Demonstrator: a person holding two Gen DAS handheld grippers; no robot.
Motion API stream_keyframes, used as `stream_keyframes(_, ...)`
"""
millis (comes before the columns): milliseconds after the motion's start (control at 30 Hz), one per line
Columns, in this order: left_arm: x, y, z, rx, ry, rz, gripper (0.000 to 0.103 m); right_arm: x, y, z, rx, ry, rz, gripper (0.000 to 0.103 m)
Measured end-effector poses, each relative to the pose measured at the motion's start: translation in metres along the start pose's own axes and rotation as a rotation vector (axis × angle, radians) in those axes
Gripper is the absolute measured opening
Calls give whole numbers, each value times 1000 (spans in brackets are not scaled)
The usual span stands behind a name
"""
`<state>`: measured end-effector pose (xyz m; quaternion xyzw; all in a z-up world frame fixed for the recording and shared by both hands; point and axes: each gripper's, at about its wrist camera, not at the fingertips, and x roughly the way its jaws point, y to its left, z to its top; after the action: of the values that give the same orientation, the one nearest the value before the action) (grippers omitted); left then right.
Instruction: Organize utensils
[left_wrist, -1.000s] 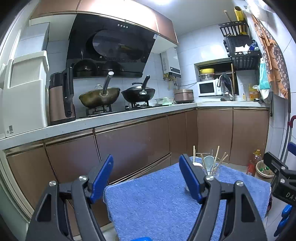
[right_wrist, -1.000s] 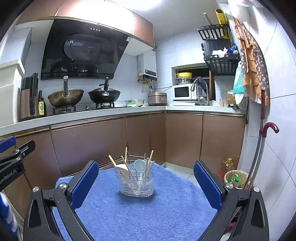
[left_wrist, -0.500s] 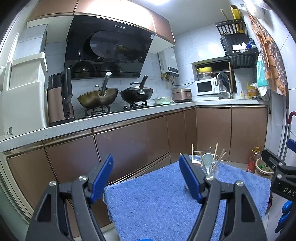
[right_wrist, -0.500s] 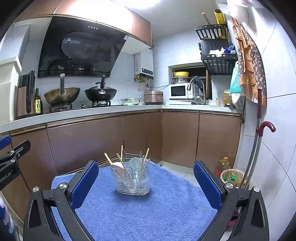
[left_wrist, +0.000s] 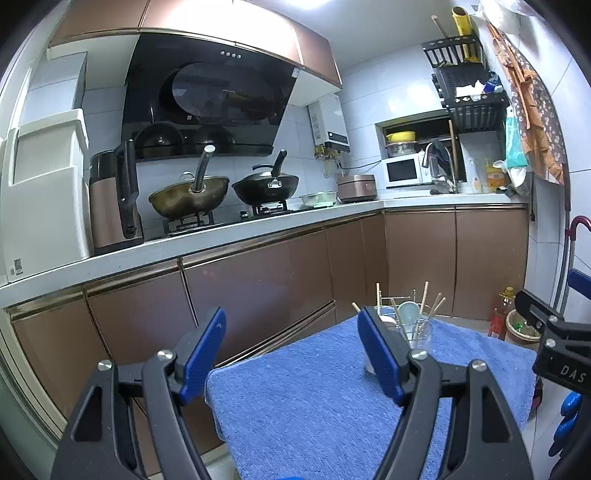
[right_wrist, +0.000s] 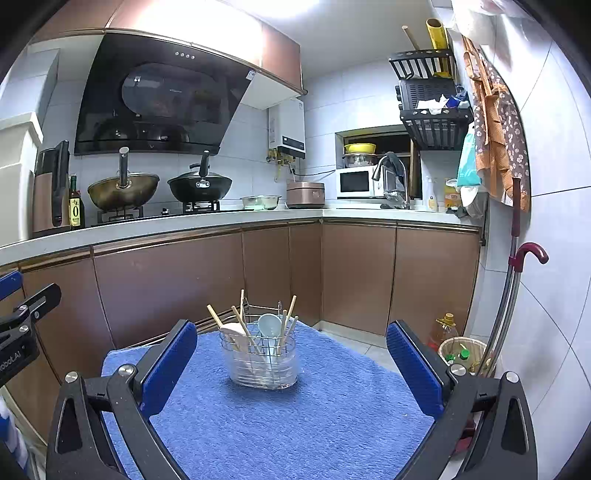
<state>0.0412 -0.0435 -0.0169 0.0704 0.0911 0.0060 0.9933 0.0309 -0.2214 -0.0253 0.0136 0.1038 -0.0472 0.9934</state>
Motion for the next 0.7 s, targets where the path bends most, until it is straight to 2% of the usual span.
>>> stream_keyframes(700, -3, -2, 1, 10, 13, -20, 72, 1, -1, -1, -2, 7, -1, 103)
